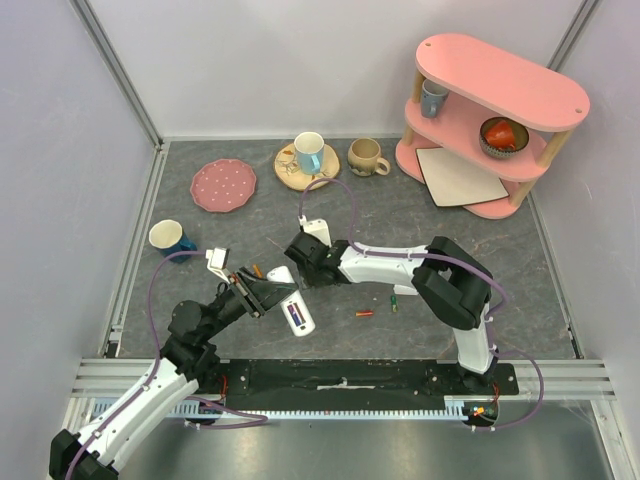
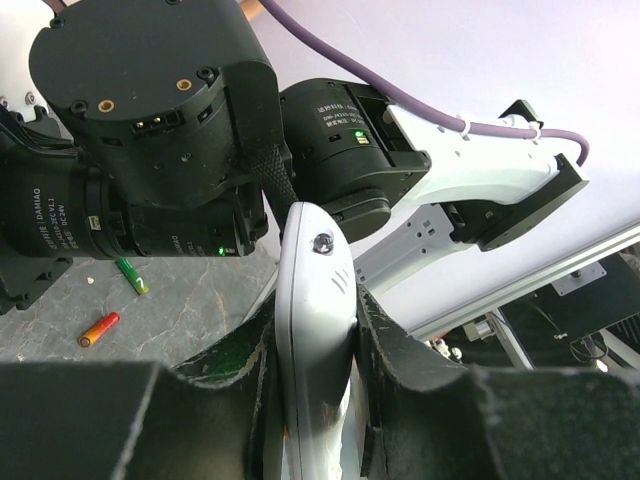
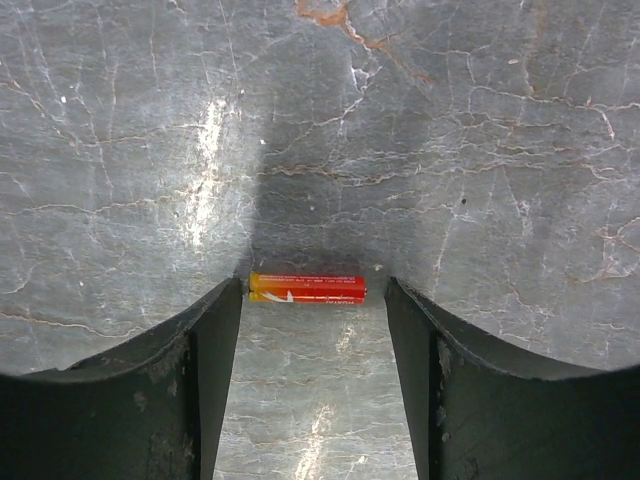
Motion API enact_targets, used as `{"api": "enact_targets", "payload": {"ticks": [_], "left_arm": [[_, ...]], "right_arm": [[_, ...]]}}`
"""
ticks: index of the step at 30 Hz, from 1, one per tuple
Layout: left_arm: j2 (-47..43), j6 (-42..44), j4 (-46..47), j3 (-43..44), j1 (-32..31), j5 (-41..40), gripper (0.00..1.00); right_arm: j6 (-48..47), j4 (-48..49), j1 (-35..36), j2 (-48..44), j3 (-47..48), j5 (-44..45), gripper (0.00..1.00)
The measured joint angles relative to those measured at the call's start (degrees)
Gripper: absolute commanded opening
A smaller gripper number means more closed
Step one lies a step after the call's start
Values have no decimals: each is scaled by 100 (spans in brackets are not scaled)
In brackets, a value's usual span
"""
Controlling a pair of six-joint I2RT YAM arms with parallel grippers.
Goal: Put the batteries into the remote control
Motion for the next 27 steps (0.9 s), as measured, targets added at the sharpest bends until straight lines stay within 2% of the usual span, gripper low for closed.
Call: {"api": "enact_targets", "payload": {"ticks": [12,21,27], "left_arm": [[31,0,2,0,0,0,2],[133,0,2,0,0,2,2],[149,13,2,0,0,7,2]], "right_arm": [[-63,184,-68,-11,-79,-46,59],[-85,446,-79,-181,-358,-92,47],[-339,350,-101,-647,-826,-111,33]]}}
